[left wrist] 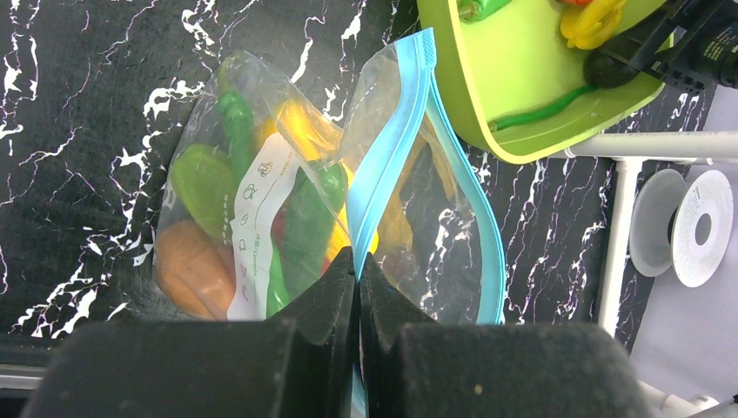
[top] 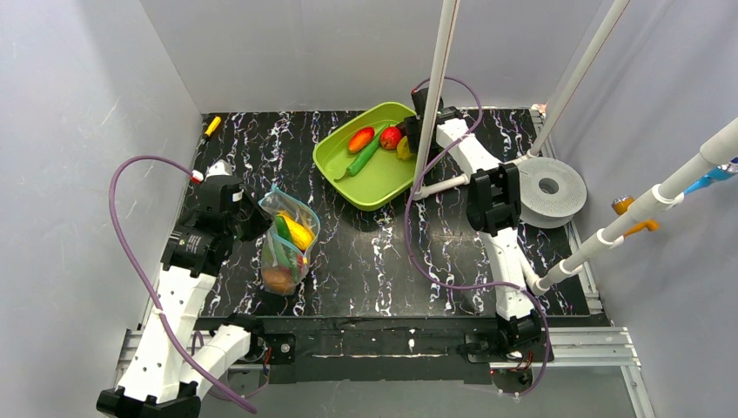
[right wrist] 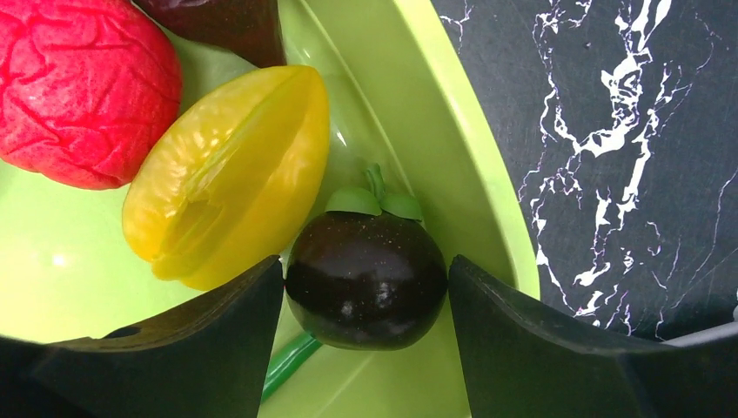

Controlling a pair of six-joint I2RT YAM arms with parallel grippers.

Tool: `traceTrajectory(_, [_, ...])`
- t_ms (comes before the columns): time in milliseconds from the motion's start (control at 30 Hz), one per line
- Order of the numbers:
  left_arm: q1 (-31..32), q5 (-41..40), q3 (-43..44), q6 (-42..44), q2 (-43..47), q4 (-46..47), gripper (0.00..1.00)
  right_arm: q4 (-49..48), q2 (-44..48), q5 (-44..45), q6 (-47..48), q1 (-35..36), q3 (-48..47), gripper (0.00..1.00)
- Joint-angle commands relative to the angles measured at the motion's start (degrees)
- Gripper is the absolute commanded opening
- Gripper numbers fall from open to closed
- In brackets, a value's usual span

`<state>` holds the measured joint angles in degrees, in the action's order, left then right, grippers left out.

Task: Place the food in the zip-top bag and seal the zipper
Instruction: Pick up the fake fruit from the bin.

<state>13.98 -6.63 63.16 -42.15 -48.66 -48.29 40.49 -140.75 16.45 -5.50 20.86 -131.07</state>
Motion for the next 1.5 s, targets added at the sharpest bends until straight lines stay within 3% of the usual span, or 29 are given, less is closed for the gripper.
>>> traceTrajectory(0, [-0.31, -0.74, 0.93, 0.93, 0.30, -1.22, 0.00, 0.05, -0.35, 2.00, 2.52, 0.58, -1.66, 0.76])
traceTrajectory(167, [-0.27, -0.58, 1.00, 0.92, 0.05, -0.98, 0.00, 0.13, -1.81, 2.12, 2.57, 0.58, -1.33, 0.76])
traceTrajectory(367, [-0.30, -0.57, 1.09, 0.94, -0.05, -1.26, 0.00, 0.34, -1.73, 1.51, 2.39, 0.58, -1.99, 0.68])
traceTrajectory(733, [-0.30, -0.46, 1.47, 0.94, -0.25, -1.26, 0.00, -1.00, 4.69, -3.90, -1.24, 0.51, -4.18, 0.51])
traceTrajectory(967, [-0.29, -0.74, 1.62, 0.97, 0.15, -1.71, 0.00, -2.20, 9.82, -9.31, -6.84, -1.35, -3.82, 0.47])
traceTrajectory(1300, [-0.31, -0.49, 1.19, 1.01, 0.32, -1.37, 0.00, -5.17, 18.01, -20.48, -14.62, -5.24, 2.72, 0.39])
traceTrajectory(1467, [-0.32, -0.57, 0.77, 1.01, 0.56, -1.16, 0.00, -7.28, 24.26, -18.81, -15.43, -5.57, 10.68, 0.37])
